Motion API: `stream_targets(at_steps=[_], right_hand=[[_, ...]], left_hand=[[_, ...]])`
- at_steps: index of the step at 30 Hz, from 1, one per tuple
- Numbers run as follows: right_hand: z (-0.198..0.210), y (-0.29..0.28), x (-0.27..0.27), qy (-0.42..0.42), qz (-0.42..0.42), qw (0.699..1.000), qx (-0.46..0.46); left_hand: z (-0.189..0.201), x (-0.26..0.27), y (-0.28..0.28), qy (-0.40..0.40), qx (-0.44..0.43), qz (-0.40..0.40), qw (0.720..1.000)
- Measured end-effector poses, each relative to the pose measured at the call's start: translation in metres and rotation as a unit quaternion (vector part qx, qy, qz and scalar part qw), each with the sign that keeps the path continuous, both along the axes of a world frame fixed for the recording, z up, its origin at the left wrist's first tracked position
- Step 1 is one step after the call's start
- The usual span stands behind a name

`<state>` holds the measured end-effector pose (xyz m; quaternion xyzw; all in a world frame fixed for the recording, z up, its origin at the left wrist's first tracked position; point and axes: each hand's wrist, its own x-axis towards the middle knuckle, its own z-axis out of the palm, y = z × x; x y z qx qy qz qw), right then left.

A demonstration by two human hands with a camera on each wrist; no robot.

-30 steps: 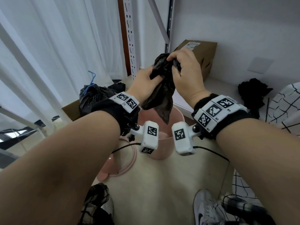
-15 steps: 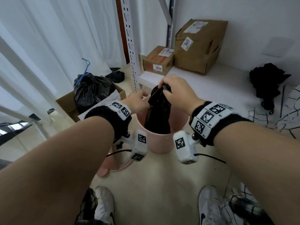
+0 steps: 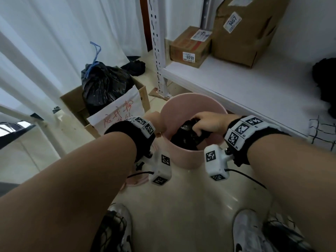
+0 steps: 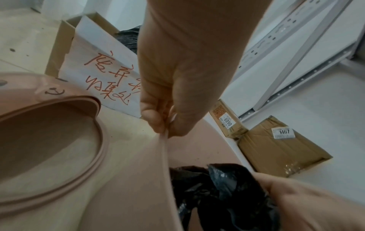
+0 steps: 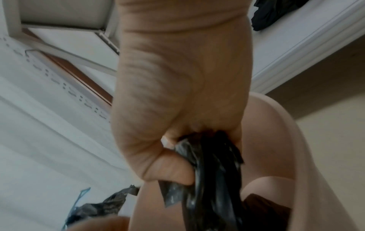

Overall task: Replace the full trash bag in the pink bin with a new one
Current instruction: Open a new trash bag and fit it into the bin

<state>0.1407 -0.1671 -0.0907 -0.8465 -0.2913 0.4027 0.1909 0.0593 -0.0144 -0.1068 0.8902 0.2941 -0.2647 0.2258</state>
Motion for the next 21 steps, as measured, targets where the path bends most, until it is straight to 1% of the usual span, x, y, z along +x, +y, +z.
stream_targets(at_steps=[1, 2, 3, 4, 5, 6, 7, 8, 9, 11, 13, 15, 18, 19, 21], right_hand=[[0.001, -0.001, 0.0, 0.002, -0.007, 1.0, 0.009], [0.003, -0.002, -0.002, -0.012, -0.017, 1.0, 0.022], [0.003, -0.003, -0.001, -0.035, -0.031, 0.998, 0.04], [0.002, -0.005, 0.0, -0.057, -0.049, 0.995, 0.06], [0.0, -0.007, 0.0, -0.071, -0.062, 0.992, 0.079], [-0.001, -0.009, 0.002, -0.075, -0.073, 0.99, 0.098], [-0.002, -0.011, 0.003, -0.071, -0.083, 0.987, 0.117], [-0.003, -0.012, 0.004, -0.065, -0.092, 0.984, 0.138], [-0.003, -0.012, 0.004, -0.063, -0.098, 0.981, 0.155], [-0.002, -0.011, 0.004, -0.076, -0.095, 0.975, 0.187], [0.0, -0.009, 0.004, -0.097, -0.1, 0.965, 0.22], [0.003, -0.01, 0.005, -0.114, -0.115, 0.957, 0.24], [0.008, -0.018, 0.008, -0.151, -0.13, 0.953, 0.227], [0.009, -0.022, 0.01, -0.174, -0.132, 0.953, 0.212], [0.011, -0.03, 0.014, -0.227, -0.15, 0.948, 0.161]], left_hand=[[0.003, -0.003, -0.002, 0.026, 0.023, -0.025, 0.999], [0.003, -0.004, -0.001, 0.012, 0.072, -0.044, 0.996], [0.004, -0.005, 0.0, -0.05, 0.12, -0.049, 0.99], [0.006, -0.006, 0.0, -0.139, 0.129, -0.032, 0.981], [0.007, -0.006, 0.0, -0.233, 0.096, -0.019, 0.968], [0.01, -0.004, 0.0, -0.295, 0.032, -0.018, 0.955], [0.014, -0.004, -0.003, -0.327, -0.039, -0.025, 0.944], [0.015, -0.003, -0.006, -0.325, -0.107, -0.033, 0.939], [0.017, -0.003, -0.012, -0.305, -0.146, -0.041, 0.94], [0.017, -0.001, -0.016, -0.285, -0.167, -0.036, 0.943], [0.017, 0.003, -0.017, -0.302, -0.178, -0.013, 0.936], [0.017, 0.005, -0.014, -0.327, -0.145, -0.011, 0.934], [0.024, 0.002, -0.006, -0.325, -0.06, -0.032, 0.943], [0.027, 0.001, -0.001, -0.316, -0.03, -0.03, 0.948], [0.033, -0.002, 0.007, -0.253, 0.055, -0.03, 0.965]])
